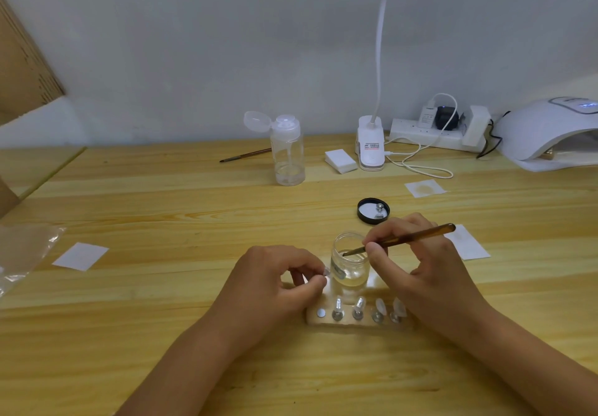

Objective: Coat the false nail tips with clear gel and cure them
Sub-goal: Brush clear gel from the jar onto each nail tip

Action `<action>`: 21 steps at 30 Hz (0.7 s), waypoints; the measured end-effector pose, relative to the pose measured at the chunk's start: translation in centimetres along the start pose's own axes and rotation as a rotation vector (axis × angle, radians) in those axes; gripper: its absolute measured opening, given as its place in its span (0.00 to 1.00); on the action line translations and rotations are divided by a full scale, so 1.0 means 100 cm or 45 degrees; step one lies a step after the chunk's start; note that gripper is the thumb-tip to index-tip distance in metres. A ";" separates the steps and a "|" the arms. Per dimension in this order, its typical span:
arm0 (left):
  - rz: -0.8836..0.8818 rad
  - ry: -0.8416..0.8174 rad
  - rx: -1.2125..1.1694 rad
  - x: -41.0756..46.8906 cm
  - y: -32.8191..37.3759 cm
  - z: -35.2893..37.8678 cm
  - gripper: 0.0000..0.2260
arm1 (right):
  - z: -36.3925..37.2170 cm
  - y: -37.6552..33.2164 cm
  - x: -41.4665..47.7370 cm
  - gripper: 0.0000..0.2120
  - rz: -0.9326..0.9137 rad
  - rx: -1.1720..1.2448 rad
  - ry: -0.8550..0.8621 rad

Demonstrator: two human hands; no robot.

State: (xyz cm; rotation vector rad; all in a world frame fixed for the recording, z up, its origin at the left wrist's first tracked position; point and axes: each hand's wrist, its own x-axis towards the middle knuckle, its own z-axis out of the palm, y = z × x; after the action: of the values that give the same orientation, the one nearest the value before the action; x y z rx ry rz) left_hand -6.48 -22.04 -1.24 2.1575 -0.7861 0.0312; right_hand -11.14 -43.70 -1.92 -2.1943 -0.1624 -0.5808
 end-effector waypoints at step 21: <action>-0.014 0.131 -0.242 0.000 -0.001 0.006 0.04 | -0.005 -0.003 -0.006 0.04 -0.203 0.113 0.276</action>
State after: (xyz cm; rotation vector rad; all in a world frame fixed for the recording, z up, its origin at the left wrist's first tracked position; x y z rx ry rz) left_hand -6.53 -22.43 -1.71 1.9645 -0.6899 0.0590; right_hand -11.93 -43.87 -1.69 -2.0287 -0.2444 -0.8785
